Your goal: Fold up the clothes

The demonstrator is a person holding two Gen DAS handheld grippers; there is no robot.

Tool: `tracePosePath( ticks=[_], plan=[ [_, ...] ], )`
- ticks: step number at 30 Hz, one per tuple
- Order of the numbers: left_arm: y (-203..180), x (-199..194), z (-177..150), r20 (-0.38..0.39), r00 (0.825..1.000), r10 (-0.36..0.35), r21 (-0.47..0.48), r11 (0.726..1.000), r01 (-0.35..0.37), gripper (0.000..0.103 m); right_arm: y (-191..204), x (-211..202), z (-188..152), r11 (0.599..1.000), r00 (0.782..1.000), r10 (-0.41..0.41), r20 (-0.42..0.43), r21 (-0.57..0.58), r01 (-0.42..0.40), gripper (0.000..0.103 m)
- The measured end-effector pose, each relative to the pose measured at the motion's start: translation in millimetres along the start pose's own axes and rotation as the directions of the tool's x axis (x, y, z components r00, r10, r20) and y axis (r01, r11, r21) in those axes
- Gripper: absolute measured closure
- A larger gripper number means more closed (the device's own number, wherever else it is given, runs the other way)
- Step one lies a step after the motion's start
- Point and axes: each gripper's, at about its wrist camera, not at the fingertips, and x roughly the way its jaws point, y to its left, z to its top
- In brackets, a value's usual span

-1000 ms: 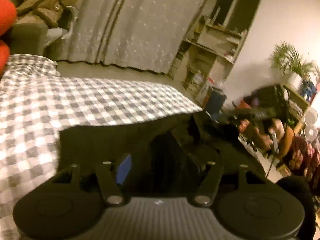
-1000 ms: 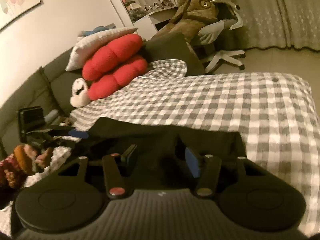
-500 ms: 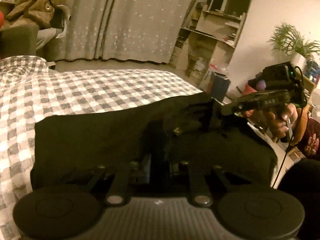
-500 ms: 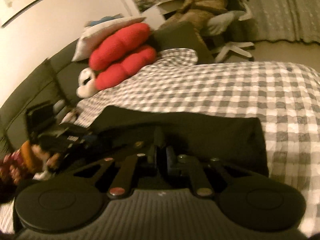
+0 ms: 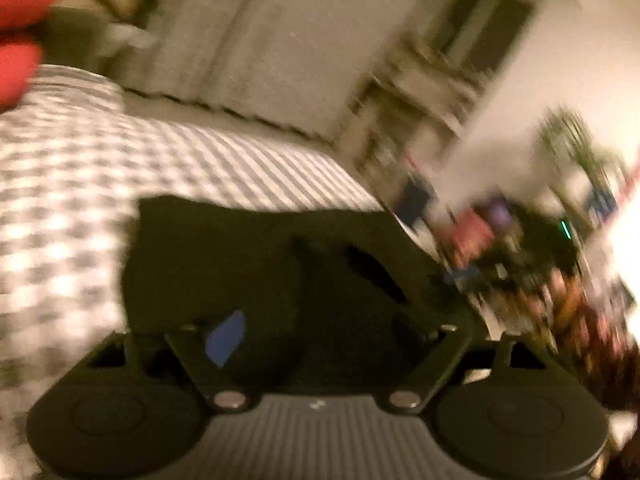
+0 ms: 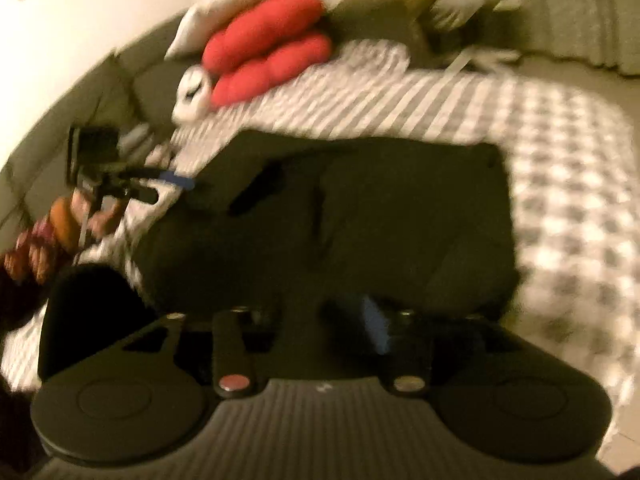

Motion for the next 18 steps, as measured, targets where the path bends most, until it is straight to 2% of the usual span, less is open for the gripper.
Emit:
tracePosePath(
  ticks=[3,6,12,15,18],
  plan=[
    [9,6,7,0.034,0.996,0.078,-0.037,0.996,-0.076,0.021,-11,-9,8,0.997,0.995,-0.053,0.084,0.054,0.049,0.052],
    [18,12,14,0.065,0.986,0.156,-0.075,0.986,-0.151,0.022,-26,-13,14,0.988,0.981,-0.123,0.151,0.116,0.106,0.052],
    [36,25,27,0.117,0.943,0.311,-0.158,0.943,-0.292,0.035,-64,-2,28,0.953,0.951,-0.220,0.217,0.257,0.162,0.052],
    [41,38,27,0.081,0.937,0.339,-0.167,0.932,-0.322,0.048,-78,11,35,0.940,0.948,-0.233,0.219,0.299,0.162,0.052],
    [44,50,29,0.061,0.931,0.360,-0.176,0.922,-0.345,0.074,-83,27,41,0.934,0.944,-0.252,0.212,0.309,0.180,0.057]
  ],
)
